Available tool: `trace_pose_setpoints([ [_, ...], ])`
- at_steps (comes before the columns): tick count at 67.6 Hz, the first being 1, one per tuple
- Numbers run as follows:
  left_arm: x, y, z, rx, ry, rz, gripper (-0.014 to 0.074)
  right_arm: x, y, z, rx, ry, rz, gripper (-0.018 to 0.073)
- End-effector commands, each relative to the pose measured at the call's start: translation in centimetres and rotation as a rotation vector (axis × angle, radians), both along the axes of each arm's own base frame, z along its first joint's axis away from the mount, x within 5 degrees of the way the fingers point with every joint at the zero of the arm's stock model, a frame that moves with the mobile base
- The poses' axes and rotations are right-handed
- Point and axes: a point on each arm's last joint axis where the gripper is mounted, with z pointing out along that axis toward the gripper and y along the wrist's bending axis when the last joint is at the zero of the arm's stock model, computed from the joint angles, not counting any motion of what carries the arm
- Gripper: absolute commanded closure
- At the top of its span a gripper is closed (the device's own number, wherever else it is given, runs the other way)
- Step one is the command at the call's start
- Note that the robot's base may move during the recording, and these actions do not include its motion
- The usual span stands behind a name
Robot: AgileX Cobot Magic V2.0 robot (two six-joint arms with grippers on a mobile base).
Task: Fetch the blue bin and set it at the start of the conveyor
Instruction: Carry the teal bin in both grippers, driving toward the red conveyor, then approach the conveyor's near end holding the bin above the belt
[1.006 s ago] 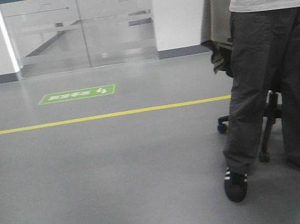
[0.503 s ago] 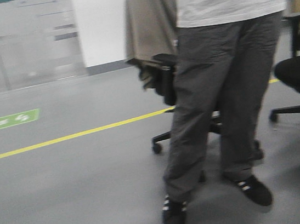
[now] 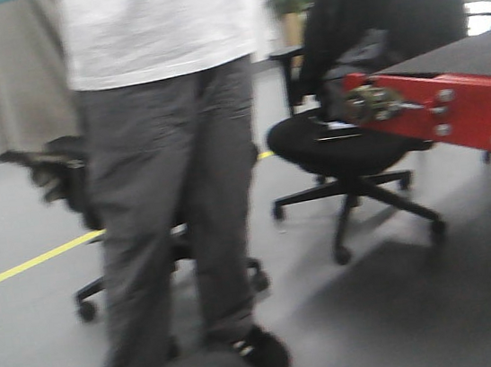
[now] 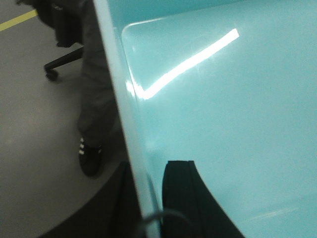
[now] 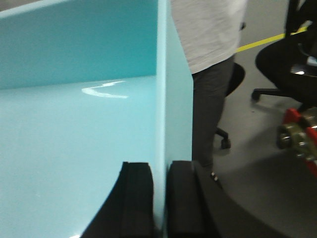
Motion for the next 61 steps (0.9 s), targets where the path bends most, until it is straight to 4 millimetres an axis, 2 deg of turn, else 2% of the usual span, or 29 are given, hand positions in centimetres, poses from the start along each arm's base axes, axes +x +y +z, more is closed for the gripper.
trace_pose_setpoints([
  [1,-0.4,0.4,0.6,0.049,-0.026,0.003,0.0708,-0.4,-0.4,1.8,0.037,-0.125,-0.017,0.0712],
  [61,-0.1,2.2,1.1,0.287,-0.086,0.084,0.0708,-0.4,-0.4,1.8,0.039,-0.128,-0.017,0.0712],
])
